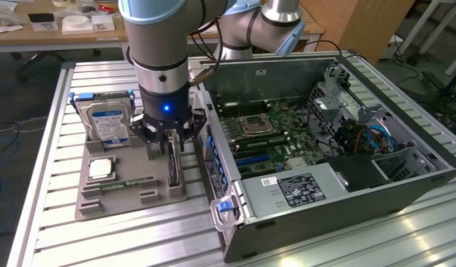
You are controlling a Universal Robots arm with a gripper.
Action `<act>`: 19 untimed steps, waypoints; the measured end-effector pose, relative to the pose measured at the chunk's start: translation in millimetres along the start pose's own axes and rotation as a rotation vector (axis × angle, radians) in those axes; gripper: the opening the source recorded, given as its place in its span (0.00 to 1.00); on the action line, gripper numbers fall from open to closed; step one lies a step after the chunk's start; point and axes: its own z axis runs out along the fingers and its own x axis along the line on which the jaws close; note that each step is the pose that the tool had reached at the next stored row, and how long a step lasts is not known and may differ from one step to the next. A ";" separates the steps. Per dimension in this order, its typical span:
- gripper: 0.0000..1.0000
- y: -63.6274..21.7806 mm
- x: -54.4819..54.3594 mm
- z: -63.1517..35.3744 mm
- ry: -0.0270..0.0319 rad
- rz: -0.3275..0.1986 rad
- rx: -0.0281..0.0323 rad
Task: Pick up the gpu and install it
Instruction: 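Pick up the gpu and move the gpu toward the slot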
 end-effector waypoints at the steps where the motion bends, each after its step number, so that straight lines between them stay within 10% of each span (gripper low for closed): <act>1: 0.44 0.0 0.0 0.0 0.0000 0.000 0.0000; 19: 0.44 -0.7 0.4 12.3 0.0001 0.000 -0.0004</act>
